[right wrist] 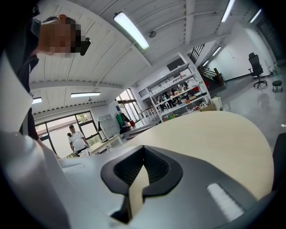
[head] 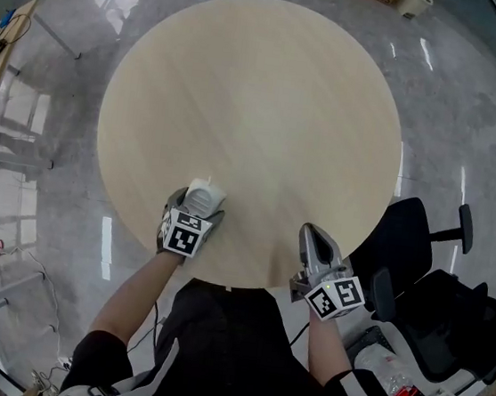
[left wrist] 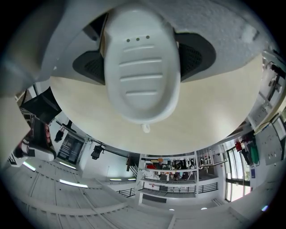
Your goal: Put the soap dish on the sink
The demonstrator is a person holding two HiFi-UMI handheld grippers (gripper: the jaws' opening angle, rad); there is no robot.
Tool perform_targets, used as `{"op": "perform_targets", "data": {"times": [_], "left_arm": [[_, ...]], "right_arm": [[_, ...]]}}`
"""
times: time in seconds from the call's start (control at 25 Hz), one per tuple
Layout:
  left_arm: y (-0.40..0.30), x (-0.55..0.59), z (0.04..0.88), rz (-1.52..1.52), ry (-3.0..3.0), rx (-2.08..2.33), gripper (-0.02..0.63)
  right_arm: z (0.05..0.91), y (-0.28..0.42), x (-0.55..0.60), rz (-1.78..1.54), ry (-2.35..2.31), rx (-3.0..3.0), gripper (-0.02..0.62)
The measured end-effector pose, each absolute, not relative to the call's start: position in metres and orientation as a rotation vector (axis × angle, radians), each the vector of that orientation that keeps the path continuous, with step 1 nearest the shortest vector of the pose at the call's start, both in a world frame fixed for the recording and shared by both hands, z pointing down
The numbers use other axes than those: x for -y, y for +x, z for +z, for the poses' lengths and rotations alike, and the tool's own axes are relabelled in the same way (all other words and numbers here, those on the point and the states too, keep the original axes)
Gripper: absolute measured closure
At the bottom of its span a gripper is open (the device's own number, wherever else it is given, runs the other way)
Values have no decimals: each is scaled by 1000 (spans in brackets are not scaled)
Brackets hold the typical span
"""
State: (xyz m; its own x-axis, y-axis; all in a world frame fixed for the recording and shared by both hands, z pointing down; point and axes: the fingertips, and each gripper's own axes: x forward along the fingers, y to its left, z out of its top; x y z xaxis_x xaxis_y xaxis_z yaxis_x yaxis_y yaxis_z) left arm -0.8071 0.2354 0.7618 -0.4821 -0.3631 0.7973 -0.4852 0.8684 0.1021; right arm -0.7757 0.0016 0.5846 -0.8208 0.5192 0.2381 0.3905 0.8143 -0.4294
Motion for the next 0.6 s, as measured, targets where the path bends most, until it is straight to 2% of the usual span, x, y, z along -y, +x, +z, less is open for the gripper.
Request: {"op": "perform_targets", "data": {"times": [0.4, 0.6], "left_arm": [[-812, -234, 774, 134, 590, 2102, 143], [-817, -220, 724, 142, 620, 2214, 143]], "right_arm": [[582, -777, 0, 523, -711, 2658, 589], [563, -784, 6, 492, -758, 2687, 589]]}}
